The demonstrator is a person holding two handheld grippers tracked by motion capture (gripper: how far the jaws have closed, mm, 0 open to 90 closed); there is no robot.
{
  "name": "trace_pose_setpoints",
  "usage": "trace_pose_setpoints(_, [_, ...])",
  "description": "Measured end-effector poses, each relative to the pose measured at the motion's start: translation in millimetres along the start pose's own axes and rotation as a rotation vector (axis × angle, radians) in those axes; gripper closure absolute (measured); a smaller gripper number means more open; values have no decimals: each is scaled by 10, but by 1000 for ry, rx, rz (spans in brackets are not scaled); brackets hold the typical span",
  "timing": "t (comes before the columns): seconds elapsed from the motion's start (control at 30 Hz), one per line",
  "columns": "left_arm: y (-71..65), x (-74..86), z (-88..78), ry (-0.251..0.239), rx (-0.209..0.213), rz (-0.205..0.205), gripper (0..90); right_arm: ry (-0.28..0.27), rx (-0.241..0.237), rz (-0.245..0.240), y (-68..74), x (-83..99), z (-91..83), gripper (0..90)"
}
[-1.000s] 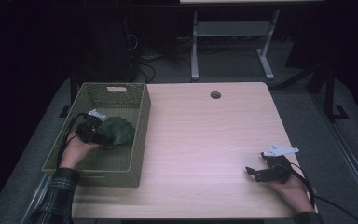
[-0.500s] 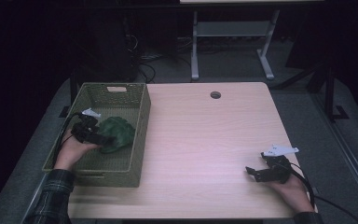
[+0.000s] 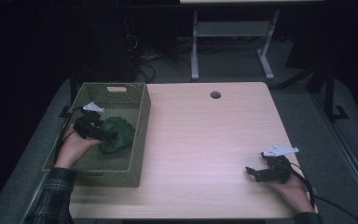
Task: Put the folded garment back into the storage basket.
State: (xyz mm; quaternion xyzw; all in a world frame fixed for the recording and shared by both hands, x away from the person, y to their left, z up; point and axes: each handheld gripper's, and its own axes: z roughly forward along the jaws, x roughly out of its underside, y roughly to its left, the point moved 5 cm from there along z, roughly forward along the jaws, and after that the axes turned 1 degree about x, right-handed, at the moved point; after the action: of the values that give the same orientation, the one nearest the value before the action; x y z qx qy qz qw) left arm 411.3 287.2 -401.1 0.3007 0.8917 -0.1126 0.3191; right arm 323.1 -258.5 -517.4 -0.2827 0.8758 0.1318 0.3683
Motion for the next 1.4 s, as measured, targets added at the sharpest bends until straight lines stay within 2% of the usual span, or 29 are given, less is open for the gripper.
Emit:
trace_pose_setpoints(0.2, [-265,-211,-37,-54,39,33,132,1,3,1,0,1,-1,103])
trace_pose_setpoints(0.37, [-542,-398,-18,-94,80,57,134,0,3,2,1,1,-1,103])
trace_pose_setpoints(0.7, [-1185,-699,120,-165,173,109,139,0,3,2,0,1,-1,103])
trace_pose_setpoints(0.83, [-1429,-770,214,-174,186,134,139,0,3,1,0,1,-1,103])
trace_pose_setpoints(1.1, [-1841,-768,461,-164,193,171,139,0,3,2,0,1,-1,103])
trace_pose_setpoints(1.3, [-2095,-650,735,-140,212,212,138,0,3,2,1,1,-1,103])
trace_pose_setpoints(1.4, [-2188,-555,885,-106,212,246,135,1,3,3,1,1,-1,103])
